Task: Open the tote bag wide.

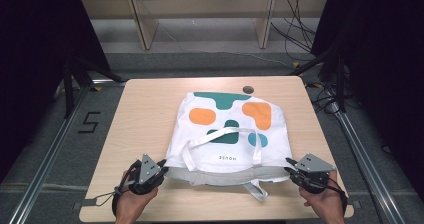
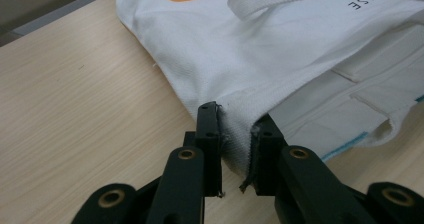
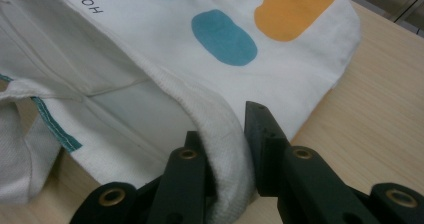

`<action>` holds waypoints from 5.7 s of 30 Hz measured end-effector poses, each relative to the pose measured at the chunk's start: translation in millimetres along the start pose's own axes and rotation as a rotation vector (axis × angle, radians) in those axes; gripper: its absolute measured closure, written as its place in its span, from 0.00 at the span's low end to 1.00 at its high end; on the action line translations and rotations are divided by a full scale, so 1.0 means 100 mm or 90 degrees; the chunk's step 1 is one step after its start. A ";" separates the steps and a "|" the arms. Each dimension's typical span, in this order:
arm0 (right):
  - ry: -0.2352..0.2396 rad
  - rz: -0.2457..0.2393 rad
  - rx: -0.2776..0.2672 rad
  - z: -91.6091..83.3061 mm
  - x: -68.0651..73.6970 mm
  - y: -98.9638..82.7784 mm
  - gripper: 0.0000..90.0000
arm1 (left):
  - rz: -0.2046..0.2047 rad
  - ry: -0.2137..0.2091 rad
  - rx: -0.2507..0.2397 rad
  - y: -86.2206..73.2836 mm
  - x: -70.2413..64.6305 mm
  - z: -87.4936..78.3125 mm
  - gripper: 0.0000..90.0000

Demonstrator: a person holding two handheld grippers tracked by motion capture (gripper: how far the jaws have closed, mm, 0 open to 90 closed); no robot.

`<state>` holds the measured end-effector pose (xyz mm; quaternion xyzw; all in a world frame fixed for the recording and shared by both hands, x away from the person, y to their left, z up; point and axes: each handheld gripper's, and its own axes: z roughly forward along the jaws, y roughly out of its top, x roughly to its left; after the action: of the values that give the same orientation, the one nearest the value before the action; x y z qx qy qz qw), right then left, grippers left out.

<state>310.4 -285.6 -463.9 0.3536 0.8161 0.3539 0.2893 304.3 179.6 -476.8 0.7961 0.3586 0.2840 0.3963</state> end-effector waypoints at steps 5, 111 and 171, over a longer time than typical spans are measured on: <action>0.001 -0.002 -0.013 -0.03 -0.02 0.02 0.87 | 0.005 -0.004 -0.013 0.02 -0.02 -0.04 0.87; -0.060 -0.071 -0.156 -0.29 -0.65 1.23 0.98 | -0.038 -0.021 -0.189 1.01 0.54 -0.06 0.95; 0.059 -0.054 0.072 0.60 -0.41 0.21 0.97 | 0.000 -0.107 0.031 0.22 0.10 0.90 0.94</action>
<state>385.4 -284.6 -473.9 0.3178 0.8615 0.3107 0.2456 384.1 139.7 -503.5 0.8264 0.3309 0.2078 0.4054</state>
